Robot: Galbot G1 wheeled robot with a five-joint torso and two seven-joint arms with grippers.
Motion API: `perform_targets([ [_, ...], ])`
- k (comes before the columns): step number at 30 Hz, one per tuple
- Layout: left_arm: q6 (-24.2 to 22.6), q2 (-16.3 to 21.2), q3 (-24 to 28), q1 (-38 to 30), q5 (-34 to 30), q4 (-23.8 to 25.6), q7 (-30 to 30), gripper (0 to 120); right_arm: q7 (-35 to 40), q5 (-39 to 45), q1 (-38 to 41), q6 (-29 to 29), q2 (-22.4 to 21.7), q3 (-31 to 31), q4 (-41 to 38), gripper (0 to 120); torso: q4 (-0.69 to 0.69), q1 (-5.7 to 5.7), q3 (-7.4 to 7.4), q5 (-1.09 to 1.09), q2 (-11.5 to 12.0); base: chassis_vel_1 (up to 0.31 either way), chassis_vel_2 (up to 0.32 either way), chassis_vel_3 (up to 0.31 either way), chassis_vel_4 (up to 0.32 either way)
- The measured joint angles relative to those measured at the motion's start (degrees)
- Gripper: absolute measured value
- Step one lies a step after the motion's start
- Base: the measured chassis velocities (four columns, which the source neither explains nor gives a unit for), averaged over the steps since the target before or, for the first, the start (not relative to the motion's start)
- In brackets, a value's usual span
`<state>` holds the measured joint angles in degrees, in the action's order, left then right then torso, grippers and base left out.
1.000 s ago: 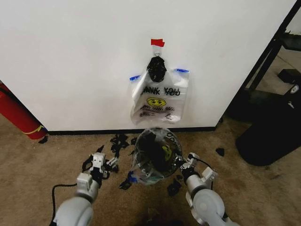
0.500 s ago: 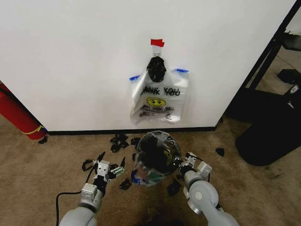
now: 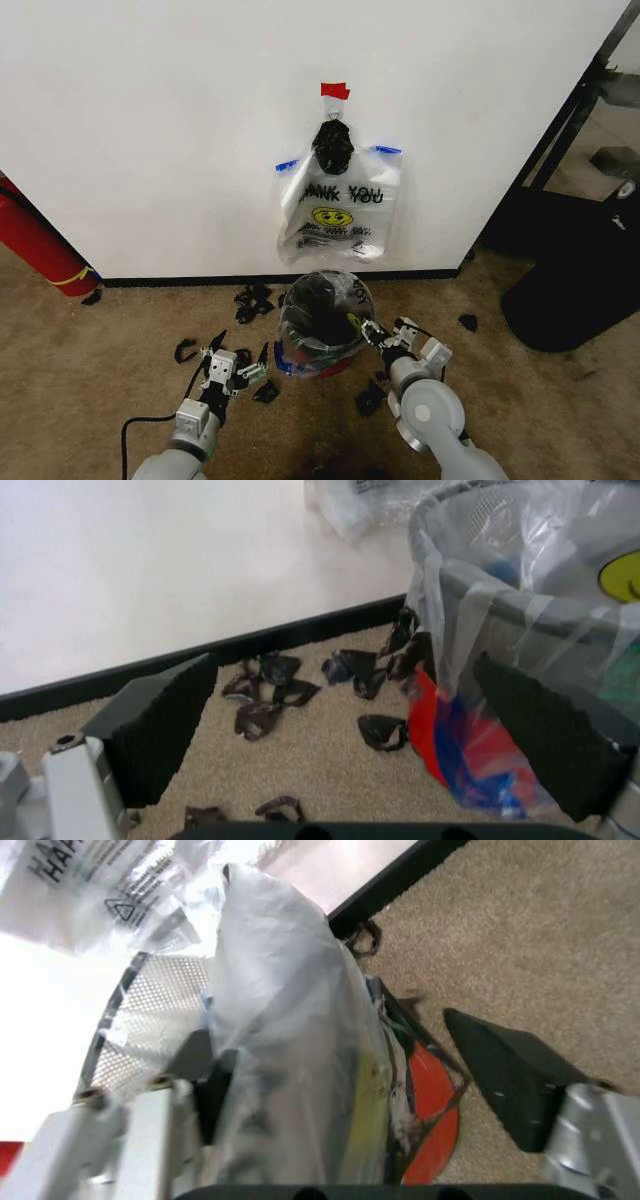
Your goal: Pick up the garbage bag from the wall and place it over the trash bin.
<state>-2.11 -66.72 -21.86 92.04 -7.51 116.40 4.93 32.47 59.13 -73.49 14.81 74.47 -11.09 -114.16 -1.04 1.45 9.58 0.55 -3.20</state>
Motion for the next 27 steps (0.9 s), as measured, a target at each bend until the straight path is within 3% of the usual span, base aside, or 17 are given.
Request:
perform_targets([
  [8,0.3,-0.8,0.7,-0.7,0.3,-1.8,-0.3,100,1.0,-0.9,-2.2,0.0,-2.8,-0.4,-3.6,99,-0.01,0.00,0.00,0.00,0.0,0.000,0.000,0.000,0.000],
  [17,1.5,-0.9,1.3,-1.1,0.6,-2.3,-1.0,100,-0.2,-4.4,-0.7,-0.8,-1.9,-0.5,1.8,100,0.00,0.00,0.00,0.00,0.0,0.000,0.000,0.000,0.000],
  [27,2.7,0.0,0.9,-1.4,0.4,-3.9,-1.0,100,-5.8,-8.9,-1.5,-1.3,-4.6,-0.1,2.4,100,-0.01,0.00,0.00,0.00,0.0,0.000,0.000,0.000,0.000],
])
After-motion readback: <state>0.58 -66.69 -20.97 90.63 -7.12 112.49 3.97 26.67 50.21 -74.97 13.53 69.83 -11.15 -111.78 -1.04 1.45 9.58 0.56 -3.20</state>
